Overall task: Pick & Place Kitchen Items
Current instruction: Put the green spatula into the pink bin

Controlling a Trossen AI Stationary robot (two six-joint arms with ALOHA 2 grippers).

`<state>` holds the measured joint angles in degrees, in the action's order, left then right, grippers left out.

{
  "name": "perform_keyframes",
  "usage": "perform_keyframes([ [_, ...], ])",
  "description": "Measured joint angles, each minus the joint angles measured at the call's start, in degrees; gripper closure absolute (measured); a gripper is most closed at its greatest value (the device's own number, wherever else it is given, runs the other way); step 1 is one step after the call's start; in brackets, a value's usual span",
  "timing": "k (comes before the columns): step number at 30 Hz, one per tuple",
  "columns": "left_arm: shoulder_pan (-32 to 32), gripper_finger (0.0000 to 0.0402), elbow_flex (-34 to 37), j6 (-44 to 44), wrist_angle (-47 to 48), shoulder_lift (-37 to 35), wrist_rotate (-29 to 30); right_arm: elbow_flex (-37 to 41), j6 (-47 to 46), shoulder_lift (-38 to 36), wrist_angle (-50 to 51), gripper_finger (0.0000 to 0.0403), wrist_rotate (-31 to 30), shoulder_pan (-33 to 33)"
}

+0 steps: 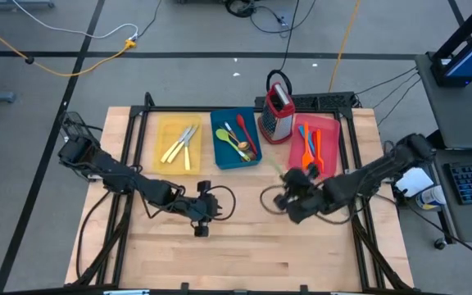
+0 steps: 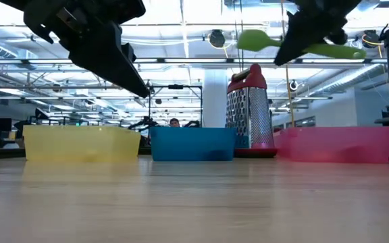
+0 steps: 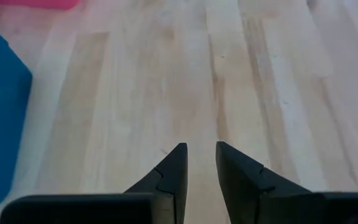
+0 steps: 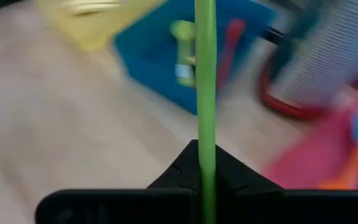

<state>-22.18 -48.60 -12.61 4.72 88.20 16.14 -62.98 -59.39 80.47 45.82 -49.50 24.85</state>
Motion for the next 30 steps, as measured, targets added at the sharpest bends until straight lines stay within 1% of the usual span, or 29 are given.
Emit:
perform_keyframes([
  [5,-1.6,0.0314,0.0,-0.9,-0.3,0.0,0.0,0.2,-19.5,-2.8,17.2,0.0401,0.0,-5.5],
  [8,-2.2,0.0314,0.0,-1.0,-0.3,0.0,0.0,3.8,-28.1,-3.5,23.3,0.0401,2.8,-9.6],
  [11,-2.8,0.0314,0.0,-1.0,-0.5,0.0,0.0,9.7,-29.6,-5.5,24.3,0.0401,6.0,-14.5],
  [13,-3.1,0.0314,0.0,-1.0,-1.1,0.0,0.0,13.7,-29.7,-7.2,22.9,0.0401,5.9,-18.0],
  [15,-3.2,0.0314,0.0,-1.0,-1.6,0.0,0.0,17.6,-29.5,-9.0,19.5,0.0401,4.0,-21.3],
  [17,-3.2,0.0314,0.0,-0.8,-1.8,0.0,0.0,20.9,-26.9,-10.8,14.9,0.0401,1.4,-24.7],
  [19,-3.1,0.0314,0.0,0.0,-1.8,0.0,0.0,23.4,-21.1,-12.5,10.2,0.0401,1.0,-28.6],
  [22,-3.1,0.0314,0.0,0.4,-1.9,0.0,0.0,26.4,-11.5,-14.1,2.9,0.0401,3.0,-34.5],
  [27,-2.8,0.0314,0.0,1.6,-1.9,0.0,0.0,31.7,-0.3,-14.4,-12.2,0.0401,2.7,-42.8],
  [30,-2.9,0.0314,0.0,3.7,-1.9,0.0,0.1,35.2,6.9,-14.4,-21.6,0.04,5.2,-47.1],
])
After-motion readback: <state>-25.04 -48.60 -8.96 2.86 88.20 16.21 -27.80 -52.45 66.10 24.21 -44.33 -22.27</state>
